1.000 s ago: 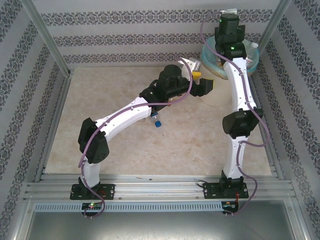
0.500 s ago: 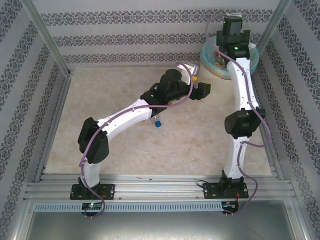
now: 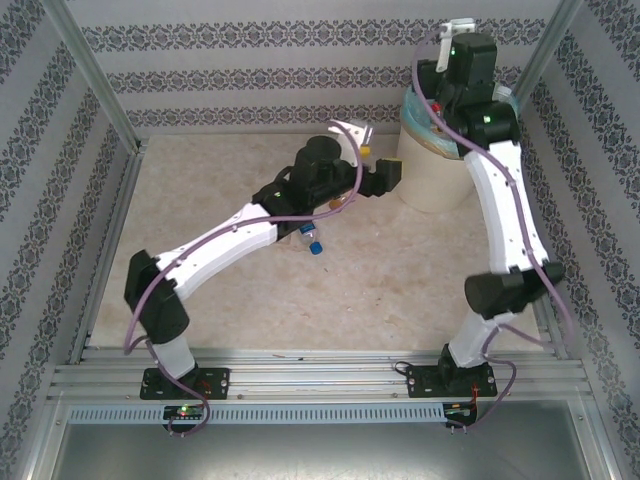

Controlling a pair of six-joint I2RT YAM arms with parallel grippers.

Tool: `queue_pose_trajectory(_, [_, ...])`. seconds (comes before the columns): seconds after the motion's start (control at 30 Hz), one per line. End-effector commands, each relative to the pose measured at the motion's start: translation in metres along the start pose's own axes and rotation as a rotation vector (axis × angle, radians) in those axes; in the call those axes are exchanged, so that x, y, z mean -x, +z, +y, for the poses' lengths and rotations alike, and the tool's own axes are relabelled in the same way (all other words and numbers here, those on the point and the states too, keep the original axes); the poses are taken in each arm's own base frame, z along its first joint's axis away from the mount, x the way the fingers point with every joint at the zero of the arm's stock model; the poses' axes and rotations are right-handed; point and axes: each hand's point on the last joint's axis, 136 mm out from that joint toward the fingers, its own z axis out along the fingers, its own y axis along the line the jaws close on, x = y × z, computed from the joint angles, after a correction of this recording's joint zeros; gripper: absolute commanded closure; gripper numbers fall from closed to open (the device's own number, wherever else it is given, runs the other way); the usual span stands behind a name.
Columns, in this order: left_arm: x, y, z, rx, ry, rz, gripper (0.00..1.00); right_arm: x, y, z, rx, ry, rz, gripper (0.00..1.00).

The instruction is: Put the plastic bottles in the bin

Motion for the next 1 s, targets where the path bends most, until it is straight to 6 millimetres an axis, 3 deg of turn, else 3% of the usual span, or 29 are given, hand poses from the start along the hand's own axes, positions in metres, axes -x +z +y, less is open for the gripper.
queue_pose_trajectory(0.0, [0.007, -0.043, 0.034, 0.134, 0.012, 0.005, 0.14, 0.019, -0.049, 0.07, 0.348, -0.024, -0.111, 0.28])
queue_pose_trajectory(0.1, [-0.007, -0.083, 0.065, 0.244, 0.008, 0.044, 0.13, -0.007, -0.076, 0.13, 0.611, -0.058, -0.081, 0.28])
queue_pose_trajectory(0.17, [-0.02, -0.109, 0.085, 0.314, 0.003, 0.074, 0.12, -0.036, -0.085, 0.17, 0.749, -0.106, -0.028, 0.27])
queue_pose_trajectory(0.27, [-0.045, -0.153, 0.114, 0.422, -0.026, 0.134, 0.12, -0.088, -0.088, 0.222, 0.871, -0.203, 0.062, 0.26])
queue_pose_trajectory(0.43, [-0.089, -0.214, 0.146, 0.547, -0.088, 0.211, 0.11, -0.161, -0.077, 0.289, 1.003, -0.297, 0.197, 0.23])
queue_pose_trajectory(0.67, [-0.159, -0.268, 0.178, 0.684, -0.175, 0.303, 0.1, -0.243, -0.023, 0.335, 0.938, -0.269, 0.405, 0.22])
queue_pose_trajectory(0.87, [-0.195, -0.301, 0.194, 0.775, -0.287, 0.253, 0.11, -0.321, -0.015, 0.385, 0.994, -0.398, 0.565, 0.23])
queue_pose_trajectory(0.97, [-0.206, -0.312, 0.198, 0.797, -0.337, 0.213, 0.12, -0.347, 0.002, 0.394, 0.97, -0.425, 0.589, 0.2])
